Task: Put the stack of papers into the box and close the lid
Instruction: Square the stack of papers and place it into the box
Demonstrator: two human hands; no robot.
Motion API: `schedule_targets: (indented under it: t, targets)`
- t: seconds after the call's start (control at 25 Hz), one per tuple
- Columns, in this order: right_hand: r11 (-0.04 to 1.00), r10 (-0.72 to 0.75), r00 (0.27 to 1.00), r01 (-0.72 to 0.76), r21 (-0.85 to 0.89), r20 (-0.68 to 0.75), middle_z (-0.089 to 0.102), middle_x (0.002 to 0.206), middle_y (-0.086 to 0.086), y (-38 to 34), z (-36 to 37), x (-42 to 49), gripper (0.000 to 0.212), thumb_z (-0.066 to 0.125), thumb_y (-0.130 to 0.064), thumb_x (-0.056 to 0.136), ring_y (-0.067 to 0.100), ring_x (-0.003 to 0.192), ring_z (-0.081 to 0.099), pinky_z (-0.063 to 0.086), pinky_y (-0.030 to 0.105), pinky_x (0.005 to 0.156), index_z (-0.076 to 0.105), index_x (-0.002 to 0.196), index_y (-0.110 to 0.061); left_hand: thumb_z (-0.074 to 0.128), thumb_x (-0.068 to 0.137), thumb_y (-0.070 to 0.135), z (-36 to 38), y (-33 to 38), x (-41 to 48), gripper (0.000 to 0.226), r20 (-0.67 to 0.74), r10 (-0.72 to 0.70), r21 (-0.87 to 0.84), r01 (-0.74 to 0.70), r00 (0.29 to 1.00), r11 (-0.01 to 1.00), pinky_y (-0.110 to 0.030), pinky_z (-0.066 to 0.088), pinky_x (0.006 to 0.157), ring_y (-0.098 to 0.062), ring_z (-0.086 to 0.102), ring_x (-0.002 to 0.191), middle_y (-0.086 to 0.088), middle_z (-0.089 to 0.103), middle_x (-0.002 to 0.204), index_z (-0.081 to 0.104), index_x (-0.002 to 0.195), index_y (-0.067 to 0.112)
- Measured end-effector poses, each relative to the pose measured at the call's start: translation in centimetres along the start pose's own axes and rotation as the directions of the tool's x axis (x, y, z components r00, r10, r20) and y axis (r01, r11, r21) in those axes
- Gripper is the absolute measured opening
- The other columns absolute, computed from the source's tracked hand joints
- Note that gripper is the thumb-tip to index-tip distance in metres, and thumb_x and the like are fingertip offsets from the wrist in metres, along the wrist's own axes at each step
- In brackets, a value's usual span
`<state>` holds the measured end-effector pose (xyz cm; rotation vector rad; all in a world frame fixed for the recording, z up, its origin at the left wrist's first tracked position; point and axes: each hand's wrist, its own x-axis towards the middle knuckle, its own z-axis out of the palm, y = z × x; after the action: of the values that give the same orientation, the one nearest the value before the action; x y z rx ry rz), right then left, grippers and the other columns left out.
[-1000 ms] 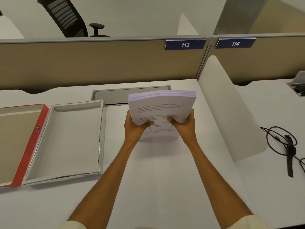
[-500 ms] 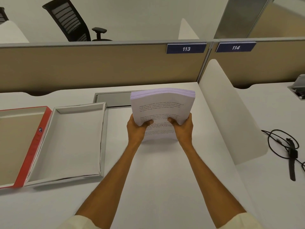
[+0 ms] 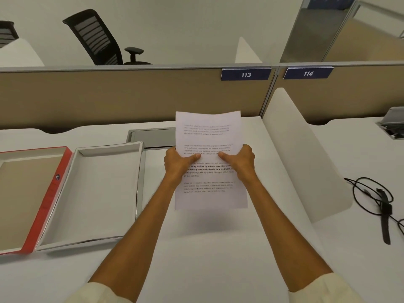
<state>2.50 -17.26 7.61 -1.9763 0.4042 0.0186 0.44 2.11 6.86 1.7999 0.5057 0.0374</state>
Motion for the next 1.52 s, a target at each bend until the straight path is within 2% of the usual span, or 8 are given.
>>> schedule_targets:
  t: [0.12,0.24,0.4,0.64,0.76,0.96,1.2,1.52]
  targets:
    - [0.999,0.034,0.997,-0.031,-0.035,0.064,0.069,0.114,0.013,-0.1,0.8,-0.6,0.056,0.087,-0.028,0.068,0.030,0.098,0.069,0.059,0.042,0.084,0.060,0.109,-0.003,0.086,0.071,0.024,-1.1,-0.4,0.0,0.042,0.036,-0.060,0.026,0.059,0.998,0.998,-0.044,0.062,0.079,-0.031,0.073,0.092,-0.013,0.073,0.113,0.065,0.105,0.011]
    - [0.998,0.032,0.997,-0.028,-0.055,0.075,0.068,0.114,0.015,-0.2,2.1,-1.7,0.051,0.086,-0.027,0.069,0.031,0.098,0.069,0.059,0.037,0.080,0.058,0.105,-0.003,0.085,0.072,0.022,-2.4,-0.9,-0.4,0.046,0.033,-0.084,0.035,0.083,0.996,0.996,-0.046,0.061,0.082,-0.033,0.072,0.096,-0.015,0.072,0.116,0.065,0.110,0.008]
    - [0.997,0.036,0.996,-0.031,-0.066,0.087,0.068,0.115,0.015,-1.1,4.3,-3.1,0.052,0.086,-0.027,0.069,0.031,0.099,0.068,0.059,0.039,0.082,0.058,0.107,-0.003,0.086,0.071,0.021,-5.0,-1.5,-0.5,0.052,0.023,-0.090,0.033,0.090,0.996,0.995,-0.048,0.060,0.085,-0.035,0.071,0.099,-0.016,0.071,0.118,0.065,0.116,0.005]
    - [0.998,0.025,0.994,-0.018,-0.063,0.106,0.068,0.114,0.016,-3.2,8.9,-5.7,0.044,0.086,-0.027,0.069,0.032,0.098,0.069,0.059,0.039,0.081,0.053,0.093,-0.010,0.087,0.070,0.021,-10.5,-2.3,0.1,0.054,-0.001,-0.100,0.031,0.100,0.995,0.994,-0.045,0.060,0.084,-0.036,0.070,0.101,-0.017,0.070,0.119,0.063,0.115,0.004]
    - [0.997,0.021,0.992,-0.012,-0.075,0.125,0.068,0.115,0.016,-4.2,11.8,-7.1,0.042,0.085,-0.027,0.070,0.032,0.097,0.069,0.059,0.037,0.079,0.053,0.094,-0.011,0.086,0.070,0.023,-13.7,-3.2,0.5,0.055,-0.007,-0.116,0.046,0.116,0.993,0.992,-0.049,0.059,0.087,-0.037,0.070,0.101,-0.017,0.070,0.120,0.063,0.117,0.003]
    - [0.995,0.018,0.989,-0.004,-0.095,0.145,0.068,0.115,0.016,-6.0,16.9,-9.3,0.043,0.084,-0.027,0.071,0.032,0.098,0.069,0.057,0.035,0.075,0.051,0.092,-0.012,0.085,0.072,0.022,-19.0,-4.8,1.8,0.054,-0.019,-0.132,0.056,0.133,0.991,0.990,-0.047,0.059,0.087,-0.037,0.070,0.102,-0.018,0.069,0.121,0.062,0.117,0.002]
    - [0.990,0.022,0.983,0.004,-0.142,0.181,0.068,0.115,0.015,-7.5,23.0,-11.3,0.046,0.083,-0.029,0.072,0.030,0.098,0.069,0.056,0.031,0.073,0.057,0.102,-0.006,0.086,0.071,0.021,-24.8,-7.0,3.4,0.054,-0.036,-0.171,0.063,0.173,0.985,0.983,-0.046,0.059,0.086,-0.036,0.070,0.101,-0.018,0.069,0.118,0.061,0.114,0.001]
    - [0.985,0.047,0.966,-0.003,-0.170,0.255,0.068,0.118,0.015,-8.5,30.7,-12.8,0.052,0.084,-0.027,0.072,0.030,0.102,0.068,0.058,0.035,0.080,0.060,0.110,-0.002,0.089,0.067,0.015,-31.1,-10.6,5.9,0.052,-0.077,-0.201,0.040,0.205,0.976,0.978,-0.047,0.059,0.084,-0.037,0.069,0.101,-0.020,0.070,0.115,0.062,0.108,-0.002]
